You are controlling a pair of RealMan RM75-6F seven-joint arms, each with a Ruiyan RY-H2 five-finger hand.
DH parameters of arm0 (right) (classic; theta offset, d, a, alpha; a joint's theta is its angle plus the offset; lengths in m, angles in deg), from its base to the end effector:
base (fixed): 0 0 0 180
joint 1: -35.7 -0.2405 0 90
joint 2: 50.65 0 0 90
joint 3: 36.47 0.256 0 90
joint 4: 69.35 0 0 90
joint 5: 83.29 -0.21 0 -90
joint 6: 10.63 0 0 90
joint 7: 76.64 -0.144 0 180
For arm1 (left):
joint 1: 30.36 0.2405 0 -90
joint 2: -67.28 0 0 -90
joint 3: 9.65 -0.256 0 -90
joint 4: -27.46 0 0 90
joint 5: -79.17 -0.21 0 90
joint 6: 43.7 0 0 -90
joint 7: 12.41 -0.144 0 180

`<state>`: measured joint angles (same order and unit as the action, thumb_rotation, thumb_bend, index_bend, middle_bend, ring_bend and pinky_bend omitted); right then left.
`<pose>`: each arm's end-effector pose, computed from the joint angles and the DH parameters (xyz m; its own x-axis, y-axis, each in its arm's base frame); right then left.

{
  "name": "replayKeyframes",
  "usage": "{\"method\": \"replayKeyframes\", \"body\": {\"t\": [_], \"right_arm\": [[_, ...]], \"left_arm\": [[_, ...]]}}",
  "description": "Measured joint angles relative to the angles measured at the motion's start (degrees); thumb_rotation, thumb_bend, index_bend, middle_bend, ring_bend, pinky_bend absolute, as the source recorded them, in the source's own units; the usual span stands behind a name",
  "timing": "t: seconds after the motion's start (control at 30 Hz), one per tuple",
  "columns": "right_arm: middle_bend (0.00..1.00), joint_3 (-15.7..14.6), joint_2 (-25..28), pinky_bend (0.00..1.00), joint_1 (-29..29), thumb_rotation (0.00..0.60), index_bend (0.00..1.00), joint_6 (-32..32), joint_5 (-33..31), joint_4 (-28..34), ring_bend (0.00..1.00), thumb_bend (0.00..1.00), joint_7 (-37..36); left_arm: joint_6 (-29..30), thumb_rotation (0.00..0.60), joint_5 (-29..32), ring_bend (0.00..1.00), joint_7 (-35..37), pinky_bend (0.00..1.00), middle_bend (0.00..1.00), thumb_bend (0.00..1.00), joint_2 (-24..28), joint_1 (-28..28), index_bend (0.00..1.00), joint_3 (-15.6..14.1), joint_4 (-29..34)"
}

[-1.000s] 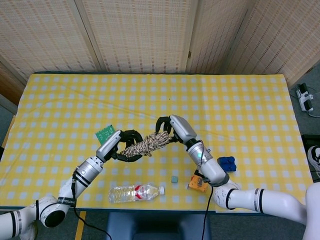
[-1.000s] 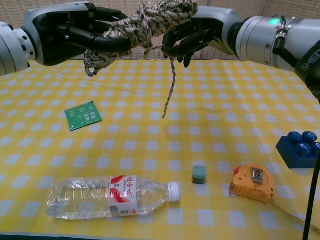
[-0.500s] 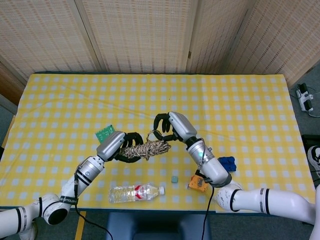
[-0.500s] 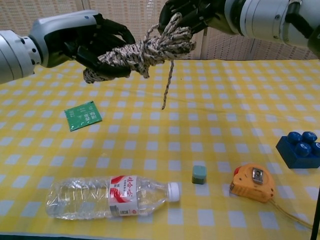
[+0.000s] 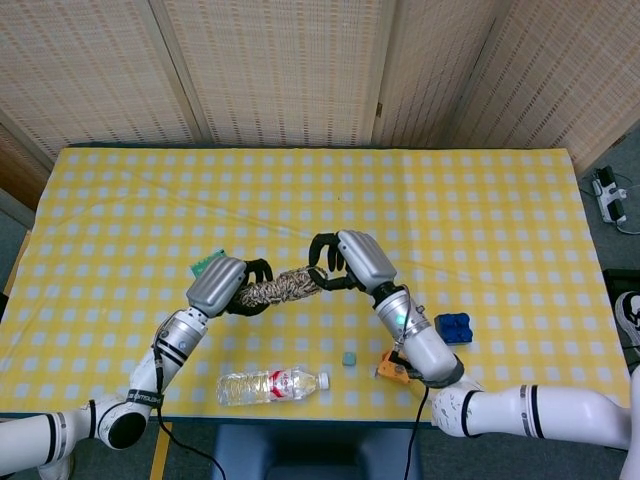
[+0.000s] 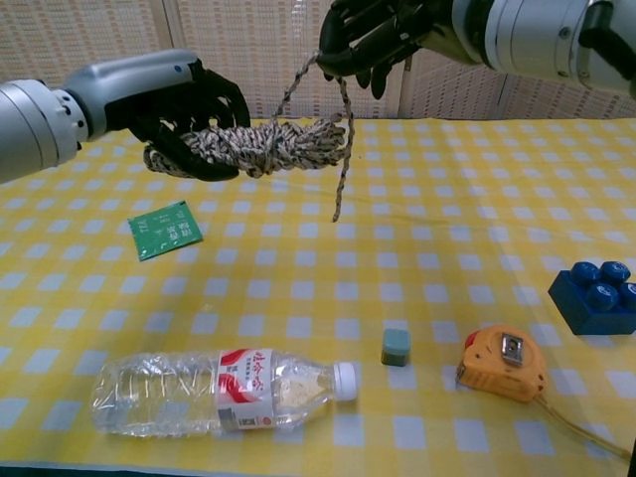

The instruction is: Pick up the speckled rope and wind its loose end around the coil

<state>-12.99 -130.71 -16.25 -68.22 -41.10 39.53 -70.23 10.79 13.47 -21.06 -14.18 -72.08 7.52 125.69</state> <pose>-0.0233 -0.3457 0.0436 -0.1609 -0.4147 0.8956 -0.9291 -0.2424 -0.2792 -0.0948 0.3390 0.0294 0.1629 0.2945 0.9417 0.9150 -0.4021 -0.0325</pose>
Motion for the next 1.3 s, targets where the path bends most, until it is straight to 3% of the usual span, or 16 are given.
{"method": "replayKeyframes", "body": {"t": [0.23,0.5,0.77,0.87,0.97,1.13,1.3], "right_arm": [[0.55,-0.75,-0.81,0.6,-0.97,0.6,0.61,-2.57,-1.33,2.36,0.62,0.6,3.35],[0.53,-2.36,-2.25,0.6,-1.37,0.6,0.51,-3.25,-0.22,3.9,0.6,0.6,4.69],[0.33,-4.2,-2.4,0.6,0.13,0.6,0.16,-3.0,5.34,4.25,0.44,0.6,2.99],[0.24,-5.26,-2.15,0.54,1.45,0.6,0.03,-3.07,8.86,4.17,0.37,0.6,1.37],[0.19,-6.42,-1.24,0.47,3.23,0.6,0.0,-3.45,13.01,4.24,0.31,0.6,-0.45],[0.19,-9.08,1.84,0.46,7.55,0.6,0.0,-5.86,20.8,4.31,0.3,0.6,-2.99],[0.19,-13.52,7.9,0.36,13.59,0.6,0.0,-9.74,28.44,3.55,0.26,0.6,-4.72]], "left_arm": [[3.07,0.6,10.92,0.73,-6.3,0.76,0.71,0.73,-0.85,-0.88,0.75,0.72,2.53],[7.66,0.6,16.37,0.75,-6.23,0.78,0.72,0.73,-2.46,-1.04,0.75,2.87,4.02],[7.12,0.6,16.97,0.74,2.51,0.78,0.72,0.73,-1.42,0.39,0.75,5.57,5.58],[6.28,0.6,16.12,0.74,6.74,0.78,0.72,0.73,0.1,1.35,0.75,6.53,6.46],[6.07,0.6,14.15,0.74,9.46,0.78,0.72,0.73,1.5,2.33,0.75,7.08,7.06],[6.19,0.6,10.8,0.73,12.12,0.78,0.72,0.73,3.52,3.61,0.75,7.0,7.69],[6.81,0.6,8.34,0.73,13.44,0.78,0.72,0.73,4.68,4.42,0.74,6.26,7.65]]}}
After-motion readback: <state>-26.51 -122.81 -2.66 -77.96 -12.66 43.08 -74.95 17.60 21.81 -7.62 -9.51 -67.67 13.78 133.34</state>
